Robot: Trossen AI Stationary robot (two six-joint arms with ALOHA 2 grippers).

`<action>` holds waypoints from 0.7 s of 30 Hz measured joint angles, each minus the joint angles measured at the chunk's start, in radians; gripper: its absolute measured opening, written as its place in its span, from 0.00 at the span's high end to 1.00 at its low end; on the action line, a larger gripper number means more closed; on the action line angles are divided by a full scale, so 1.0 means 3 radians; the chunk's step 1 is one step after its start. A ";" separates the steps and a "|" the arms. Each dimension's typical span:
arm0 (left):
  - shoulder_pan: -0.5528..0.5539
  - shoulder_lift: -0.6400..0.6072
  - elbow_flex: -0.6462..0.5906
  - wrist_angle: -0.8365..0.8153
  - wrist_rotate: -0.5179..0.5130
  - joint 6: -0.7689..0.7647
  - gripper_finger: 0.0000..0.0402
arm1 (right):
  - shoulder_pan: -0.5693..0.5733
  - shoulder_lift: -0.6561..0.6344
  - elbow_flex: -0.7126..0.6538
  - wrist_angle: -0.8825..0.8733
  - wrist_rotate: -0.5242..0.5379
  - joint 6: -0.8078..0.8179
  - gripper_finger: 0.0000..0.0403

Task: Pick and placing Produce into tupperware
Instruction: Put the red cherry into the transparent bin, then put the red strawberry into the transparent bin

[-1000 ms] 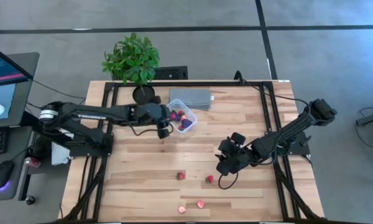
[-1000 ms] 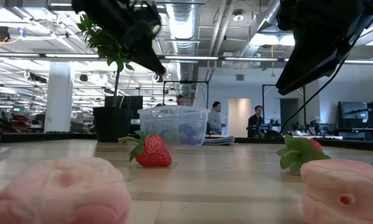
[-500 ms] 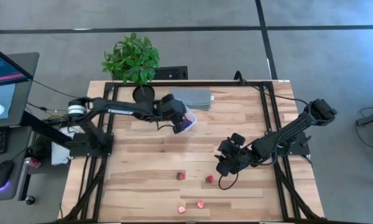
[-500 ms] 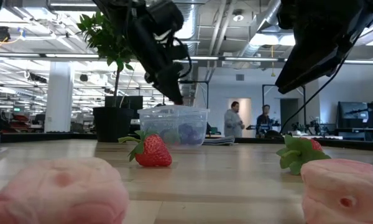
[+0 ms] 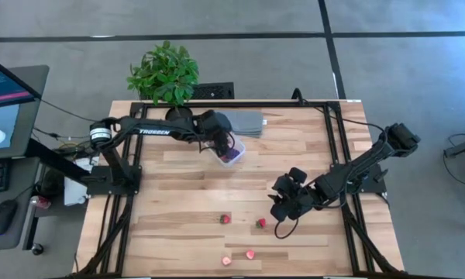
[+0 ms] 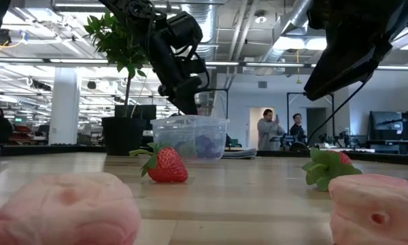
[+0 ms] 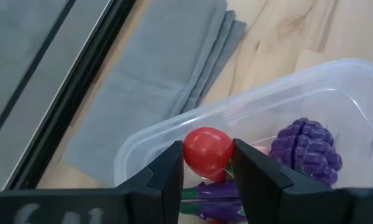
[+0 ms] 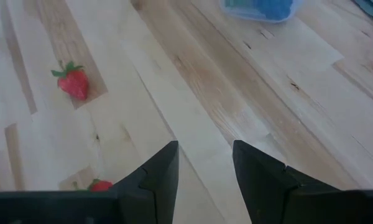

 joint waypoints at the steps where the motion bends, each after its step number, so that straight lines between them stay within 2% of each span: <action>1: 0.0009 0.0000 0.0000 -0.0007 0.0025 -0.0005 0.71 | -0.0001 0.0000 0.0000 -0.0002 0.0000 0.0000 0.57; 21: 0.0023 0.0000 -0.0001 -0.0043 0.0013 0.0046 0.58 | -0.0001 0.0000 0.0000 -0.0011 0.0000 0.0030 0.57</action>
